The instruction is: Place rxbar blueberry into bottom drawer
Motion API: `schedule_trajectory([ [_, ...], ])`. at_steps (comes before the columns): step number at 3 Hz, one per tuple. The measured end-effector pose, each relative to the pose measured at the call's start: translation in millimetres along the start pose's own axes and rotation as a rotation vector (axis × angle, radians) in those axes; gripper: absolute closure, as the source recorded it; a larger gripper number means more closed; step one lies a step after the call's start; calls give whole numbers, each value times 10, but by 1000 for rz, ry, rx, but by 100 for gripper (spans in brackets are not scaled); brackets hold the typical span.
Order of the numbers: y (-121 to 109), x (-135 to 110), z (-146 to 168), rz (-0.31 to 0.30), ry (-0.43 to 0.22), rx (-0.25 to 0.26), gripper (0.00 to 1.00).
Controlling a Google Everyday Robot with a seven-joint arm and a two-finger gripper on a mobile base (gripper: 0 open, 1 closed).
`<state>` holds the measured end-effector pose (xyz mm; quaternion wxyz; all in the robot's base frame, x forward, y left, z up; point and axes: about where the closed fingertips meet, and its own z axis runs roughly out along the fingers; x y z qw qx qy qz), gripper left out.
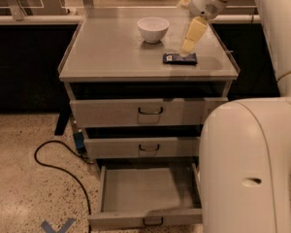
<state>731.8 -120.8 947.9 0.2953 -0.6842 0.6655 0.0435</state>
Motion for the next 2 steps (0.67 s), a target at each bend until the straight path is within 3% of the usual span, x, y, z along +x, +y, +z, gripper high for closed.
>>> schedule_trajectory([
  [1,-86,142,702,21,-87,-65,0],
  [2,-137,120,762,22,-95,-51,0],
])
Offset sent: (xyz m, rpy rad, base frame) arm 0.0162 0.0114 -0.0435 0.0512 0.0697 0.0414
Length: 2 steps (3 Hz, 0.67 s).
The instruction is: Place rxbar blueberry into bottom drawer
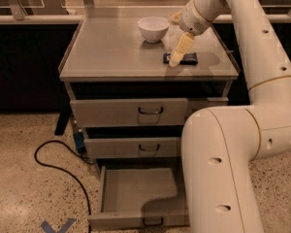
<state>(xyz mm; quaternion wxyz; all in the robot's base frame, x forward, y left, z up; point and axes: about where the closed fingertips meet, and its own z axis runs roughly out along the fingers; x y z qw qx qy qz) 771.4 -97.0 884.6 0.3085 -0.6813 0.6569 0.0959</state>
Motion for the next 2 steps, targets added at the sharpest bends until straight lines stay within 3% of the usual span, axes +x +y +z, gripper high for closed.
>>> schedule_trajectory([
  [1,71,136,235,35,82,-56,0],
  [2,51,635,425,160,15,-33,0],
])
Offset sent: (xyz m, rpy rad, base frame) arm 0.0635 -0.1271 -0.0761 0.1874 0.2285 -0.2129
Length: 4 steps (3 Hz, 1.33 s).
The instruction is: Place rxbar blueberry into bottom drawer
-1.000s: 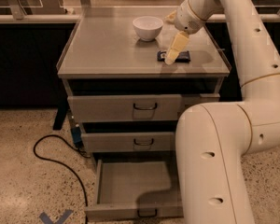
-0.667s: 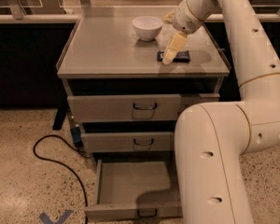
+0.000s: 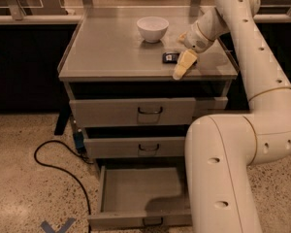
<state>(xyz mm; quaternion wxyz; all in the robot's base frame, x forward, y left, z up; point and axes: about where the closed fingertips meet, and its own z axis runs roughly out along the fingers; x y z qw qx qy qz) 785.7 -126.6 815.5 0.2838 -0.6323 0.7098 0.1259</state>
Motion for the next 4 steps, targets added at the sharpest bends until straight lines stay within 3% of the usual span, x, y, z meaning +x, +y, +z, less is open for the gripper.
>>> schedule_trajectory([
  [4,-115,17,32,66,-24,40,0],
])
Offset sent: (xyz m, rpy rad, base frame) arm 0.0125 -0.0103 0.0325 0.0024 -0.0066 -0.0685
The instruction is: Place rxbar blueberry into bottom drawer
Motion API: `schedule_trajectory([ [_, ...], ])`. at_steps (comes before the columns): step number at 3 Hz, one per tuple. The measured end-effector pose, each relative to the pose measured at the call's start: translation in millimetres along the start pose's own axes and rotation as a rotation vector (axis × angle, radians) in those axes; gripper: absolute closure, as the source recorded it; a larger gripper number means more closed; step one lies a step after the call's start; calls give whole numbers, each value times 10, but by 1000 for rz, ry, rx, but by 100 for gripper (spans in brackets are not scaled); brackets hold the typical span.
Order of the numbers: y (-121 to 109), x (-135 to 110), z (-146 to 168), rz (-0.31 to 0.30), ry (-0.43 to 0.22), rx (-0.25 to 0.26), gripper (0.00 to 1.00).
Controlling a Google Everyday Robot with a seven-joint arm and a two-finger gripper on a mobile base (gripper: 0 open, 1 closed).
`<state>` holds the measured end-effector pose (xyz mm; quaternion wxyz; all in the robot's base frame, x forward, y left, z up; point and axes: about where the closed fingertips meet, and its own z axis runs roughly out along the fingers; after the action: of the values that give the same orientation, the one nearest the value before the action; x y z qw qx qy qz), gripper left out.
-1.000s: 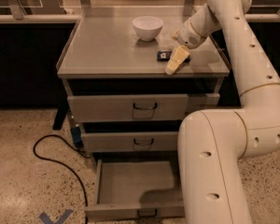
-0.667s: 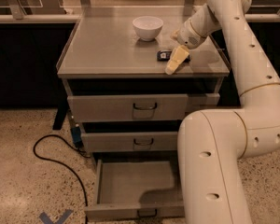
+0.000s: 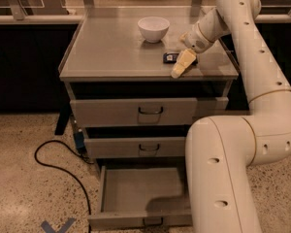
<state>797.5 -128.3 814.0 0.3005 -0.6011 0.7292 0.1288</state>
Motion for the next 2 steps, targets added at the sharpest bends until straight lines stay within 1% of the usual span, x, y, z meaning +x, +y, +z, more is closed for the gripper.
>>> schedule_trajectory([
  [1,21,-110,27,-64,2,-8,0],
  [2,17,-112,38,-68,1,-7,18],
])
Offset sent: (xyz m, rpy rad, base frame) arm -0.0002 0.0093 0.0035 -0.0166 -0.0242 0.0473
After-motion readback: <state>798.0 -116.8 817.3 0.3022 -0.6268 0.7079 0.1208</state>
